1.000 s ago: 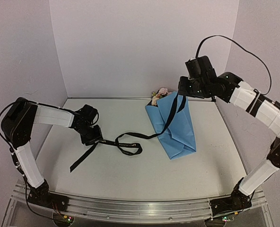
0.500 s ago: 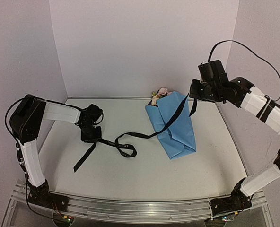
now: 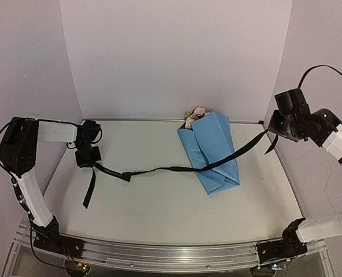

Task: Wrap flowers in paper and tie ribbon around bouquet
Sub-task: Straighten the ribbon at the center of the board, then place the ribbon at the center of the board.

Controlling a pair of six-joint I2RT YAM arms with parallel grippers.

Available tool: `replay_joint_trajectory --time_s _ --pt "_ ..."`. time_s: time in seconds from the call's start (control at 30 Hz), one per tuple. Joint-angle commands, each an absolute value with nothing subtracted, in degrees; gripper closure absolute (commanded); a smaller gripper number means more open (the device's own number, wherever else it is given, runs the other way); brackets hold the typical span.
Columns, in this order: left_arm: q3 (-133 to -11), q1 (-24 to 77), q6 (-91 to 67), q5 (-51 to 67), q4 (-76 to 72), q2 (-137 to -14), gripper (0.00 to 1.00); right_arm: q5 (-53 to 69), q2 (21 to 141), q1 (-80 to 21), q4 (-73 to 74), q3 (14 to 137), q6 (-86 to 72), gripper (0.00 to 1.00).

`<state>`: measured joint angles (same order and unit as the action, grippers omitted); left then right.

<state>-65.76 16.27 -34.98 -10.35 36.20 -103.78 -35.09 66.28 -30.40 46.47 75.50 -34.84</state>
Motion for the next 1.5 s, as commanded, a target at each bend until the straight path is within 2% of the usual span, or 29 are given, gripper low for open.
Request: replay_joint_trajectory --time_s 0.0,0.57,0.7,1.03,1.13,1.2,1.23,1.27,1.33,1.4,1.47 --pt "-66.70 13.02 -32.67 -11.69 38.21 -98.98 1.00 -42.60 62.52 -27.77 56.48 74.36 -41.37 1.00" --pt "-70.84 5.22 -28.41 -10.11 41.12 -95.97 0.99 -47.89 61.66 -18.37 70.24 76.80 -45.88 1.00" --pt "-69.39 5.21 -28.47 -8.12 39.65 -95.80 0.94 -46.12 61.31 -18.17 70.53 72.85 -48.60 1.00" --pt "-63.46 5.25 -29.40 -3.34 33.95 -98.50 0.94 -44.83 66.93 -17.43 67.16 63.80 -60.01 1.00" --pt "-63.04 5.23 -29.38 -3.03 33.23 -98.64 0.88 -45.19 68.81 -16.98 66.38 61.87 -62.27 0.97" --pt "-62.77 5.26 -29.44 -2.52 32.66 -98.78 0.82 -44.40 69.94 -16.25 65.28 61.03 -62.15 0.91" --pt "-62.71 5.24 -29.44 -2.25 32.44 -98.70 0.77 -44.06 70.61 -16.05 65.18 60.95 -62.16 0.83" --pt "-62.56 5.23 -29.44 -2.15 32.11 -98.43 0.71 -43.90 71.06 -15.92 65.13 60.92 -62.21 0.70" --pt "-62.58 5.21 -29.16 -1.88 31.63 -97.78 0.59 -43.81 71.63 -15.90 65.07 60.80 -62.23 0.55" --pt "-63.27 5.21 -28.73 -1.30 31.50 -97.03 0.48 -43.87 71.82 -15.81 64.96 60.81 -62.13 0.32" --pt "-64.43 5.23 -28.46 -0.54 31.26 -96.50 0.42 -43.37 72.15 -15.76 64.68 61.54 -61.31 0.18"
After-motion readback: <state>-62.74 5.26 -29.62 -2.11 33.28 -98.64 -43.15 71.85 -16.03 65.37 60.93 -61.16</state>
